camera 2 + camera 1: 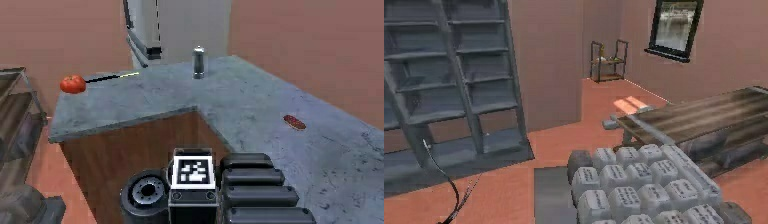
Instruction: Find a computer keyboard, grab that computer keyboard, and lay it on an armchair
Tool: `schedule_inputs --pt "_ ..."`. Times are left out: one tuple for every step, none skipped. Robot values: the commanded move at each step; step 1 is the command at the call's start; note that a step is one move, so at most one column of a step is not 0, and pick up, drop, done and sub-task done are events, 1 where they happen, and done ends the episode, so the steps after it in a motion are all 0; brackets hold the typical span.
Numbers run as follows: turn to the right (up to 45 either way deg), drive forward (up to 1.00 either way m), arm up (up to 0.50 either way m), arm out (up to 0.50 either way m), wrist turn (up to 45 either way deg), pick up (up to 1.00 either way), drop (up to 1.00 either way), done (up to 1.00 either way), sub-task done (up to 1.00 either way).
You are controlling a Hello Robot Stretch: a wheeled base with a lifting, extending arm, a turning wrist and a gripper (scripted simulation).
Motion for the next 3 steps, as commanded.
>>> schedule_inputs --pt "-42.0 0.0 0.0 0.0 0.0 0.0 0.0 0.0 0.0" --pt "-3.0 0.0 0.0 0.0 0.0 0.0 0.0 0.0 0.0" --pt "0.0 0.95 0.0 0.0 0.0 0.0 0.0 0.0 0.0"
